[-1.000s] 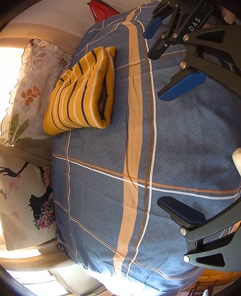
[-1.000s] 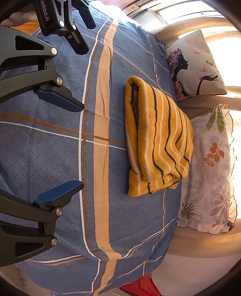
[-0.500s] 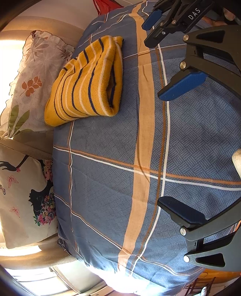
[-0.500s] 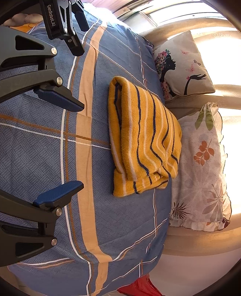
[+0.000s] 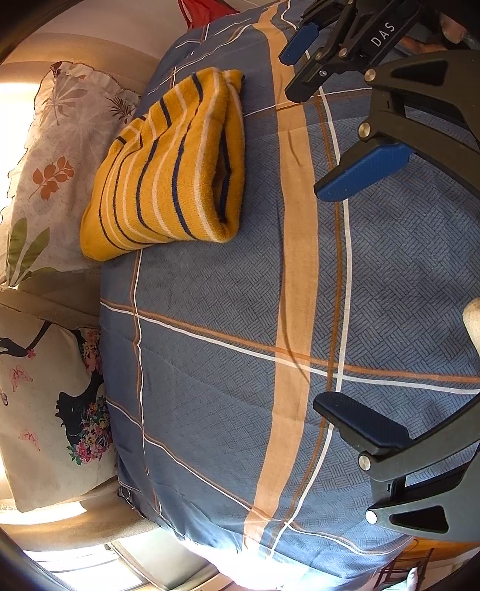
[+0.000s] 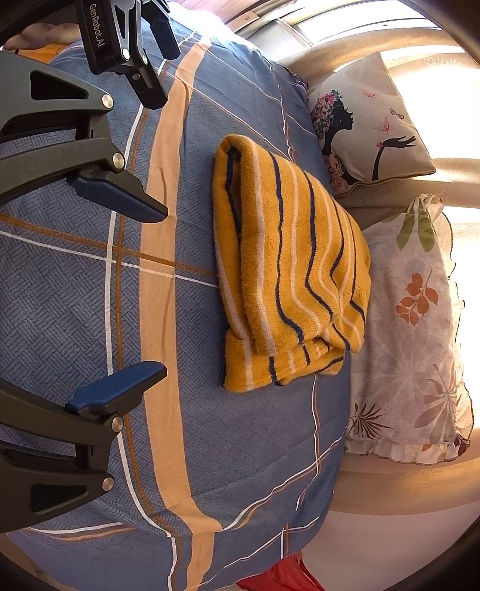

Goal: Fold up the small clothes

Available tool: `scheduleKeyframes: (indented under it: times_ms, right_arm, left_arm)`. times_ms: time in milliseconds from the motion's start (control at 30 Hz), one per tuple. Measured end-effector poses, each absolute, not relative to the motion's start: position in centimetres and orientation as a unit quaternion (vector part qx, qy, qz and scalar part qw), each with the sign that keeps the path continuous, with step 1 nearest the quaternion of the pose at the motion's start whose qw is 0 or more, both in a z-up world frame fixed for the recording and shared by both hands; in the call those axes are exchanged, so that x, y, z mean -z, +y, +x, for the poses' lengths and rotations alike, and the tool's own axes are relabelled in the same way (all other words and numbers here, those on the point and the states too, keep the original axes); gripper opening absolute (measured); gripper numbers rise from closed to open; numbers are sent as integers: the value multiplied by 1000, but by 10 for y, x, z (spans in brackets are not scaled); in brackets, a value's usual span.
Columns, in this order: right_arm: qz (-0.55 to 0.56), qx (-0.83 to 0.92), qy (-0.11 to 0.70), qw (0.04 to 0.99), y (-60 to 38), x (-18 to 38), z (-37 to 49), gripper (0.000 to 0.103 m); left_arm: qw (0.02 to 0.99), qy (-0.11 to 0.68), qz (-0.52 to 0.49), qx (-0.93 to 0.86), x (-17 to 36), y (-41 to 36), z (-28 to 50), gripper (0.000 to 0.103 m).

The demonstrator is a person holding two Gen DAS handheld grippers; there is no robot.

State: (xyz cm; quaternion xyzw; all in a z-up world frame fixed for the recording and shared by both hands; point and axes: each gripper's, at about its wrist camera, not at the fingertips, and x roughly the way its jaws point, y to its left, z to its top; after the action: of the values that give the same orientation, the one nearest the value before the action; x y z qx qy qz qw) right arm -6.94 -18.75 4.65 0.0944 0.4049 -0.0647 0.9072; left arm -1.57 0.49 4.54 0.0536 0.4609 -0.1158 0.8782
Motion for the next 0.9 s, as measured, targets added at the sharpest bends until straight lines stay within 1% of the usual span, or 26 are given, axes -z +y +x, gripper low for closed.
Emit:
scheduleKeyframes:
  times_ms: [900]
  right_arm:
    - [88,65,414,904,-185,-41,-67,82]
  left_arm:
    - [872,473,42,121,-38,7,-12,102]
